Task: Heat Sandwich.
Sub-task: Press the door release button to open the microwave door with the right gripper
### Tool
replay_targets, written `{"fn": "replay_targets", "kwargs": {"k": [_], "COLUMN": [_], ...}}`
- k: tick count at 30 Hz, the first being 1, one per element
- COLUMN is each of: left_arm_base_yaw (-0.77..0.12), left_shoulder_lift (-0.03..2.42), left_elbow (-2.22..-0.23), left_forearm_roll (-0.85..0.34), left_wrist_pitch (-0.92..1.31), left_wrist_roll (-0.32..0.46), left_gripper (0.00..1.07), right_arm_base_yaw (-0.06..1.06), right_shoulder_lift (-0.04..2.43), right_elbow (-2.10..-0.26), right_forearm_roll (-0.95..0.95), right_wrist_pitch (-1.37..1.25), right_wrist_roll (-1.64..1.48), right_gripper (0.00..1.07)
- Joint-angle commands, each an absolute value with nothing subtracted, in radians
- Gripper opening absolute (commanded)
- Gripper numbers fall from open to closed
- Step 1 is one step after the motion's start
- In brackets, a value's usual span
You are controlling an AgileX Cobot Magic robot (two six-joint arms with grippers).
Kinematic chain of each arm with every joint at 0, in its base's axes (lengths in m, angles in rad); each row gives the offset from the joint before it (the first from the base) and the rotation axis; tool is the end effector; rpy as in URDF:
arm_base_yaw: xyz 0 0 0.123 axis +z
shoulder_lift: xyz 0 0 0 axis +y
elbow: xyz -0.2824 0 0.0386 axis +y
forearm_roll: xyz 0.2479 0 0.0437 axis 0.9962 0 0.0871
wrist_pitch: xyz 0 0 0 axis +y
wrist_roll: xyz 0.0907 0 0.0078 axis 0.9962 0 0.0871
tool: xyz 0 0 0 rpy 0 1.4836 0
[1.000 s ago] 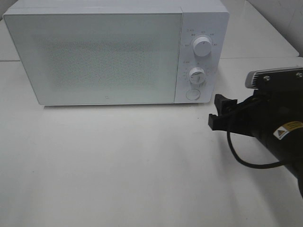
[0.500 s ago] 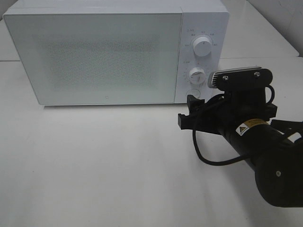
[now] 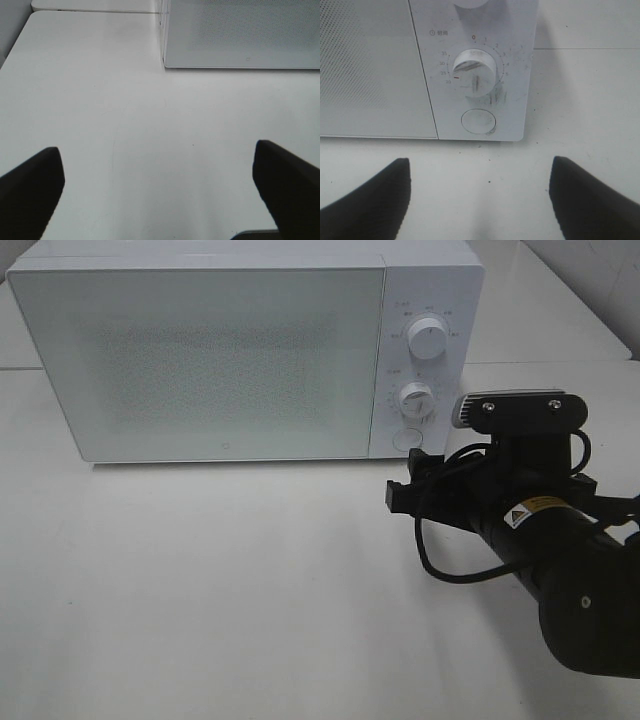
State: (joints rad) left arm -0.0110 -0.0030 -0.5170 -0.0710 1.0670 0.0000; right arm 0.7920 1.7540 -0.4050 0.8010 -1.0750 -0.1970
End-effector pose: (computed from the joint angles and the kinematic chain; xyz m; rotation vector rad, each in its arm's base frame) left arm -0.0077 -0.0056 0.2815 0.0155 2.0297 -0.0917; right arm 0.2185 0.1396 0.1370 -0.0421 1.8413 0.0762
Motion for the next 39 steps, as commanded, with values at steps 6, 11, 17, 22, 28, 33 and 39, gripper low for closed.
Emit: {"fn": "replay_targets", "kwargs": {"k": [6,11,17,22,28,33,39], "left_arm_base_yaw": [-0.010,-0.010,-0.010,-0.010,-0.010,-0.010,-0.010], "left_shoulder_lift": [-0.011,-0.011,-0.011,-0.011,-0.011,-0.011,-0.011], "left_elbow": [-0.516,-0.516,-0.516,-0.516,-0.516,-0.516,-0.516], "left_forearm_roll": [-0.069,-0.069,-0.069,-0.069,-0.069,-0.069,-0.069], "left_wrist_pitch": [1.066,1.066,1.066,1.066,1.066,1.066,1.066], "left_wrist_roll": [0.000,0.000,0.000,0.000,0.000,0.000,0.000], "left_gripper": [0.98,0.98,0.98,0.98,0.98,0.98,0.98], "right_arm_base_yaw": [0.796,0.796,0.796,0.796,0.796,0.796,0.795], "right_shoulder_lift": [1.750,1.750,1.750,1.750,1.750,1.750,1.750], "right_elbow": [-0.414,-0.414,-0.414,-0.414,-0.414,-0.414,-0.414], "right_forearm_roll": [0.801,0.801,0.800,0.800,0.810,0.823,0.823], "right_wrist_pitch": [-1.070,-1.039,-0.993,-0.992,-0.996,-0.995,-0.994], "right_wrist_roll": [0.022,0.349,0.836,1.075,1.358,1.381,1.381], "right_gripper": [0.75,0.75,0.75,0.75,0.68,0.47,0.11]}}
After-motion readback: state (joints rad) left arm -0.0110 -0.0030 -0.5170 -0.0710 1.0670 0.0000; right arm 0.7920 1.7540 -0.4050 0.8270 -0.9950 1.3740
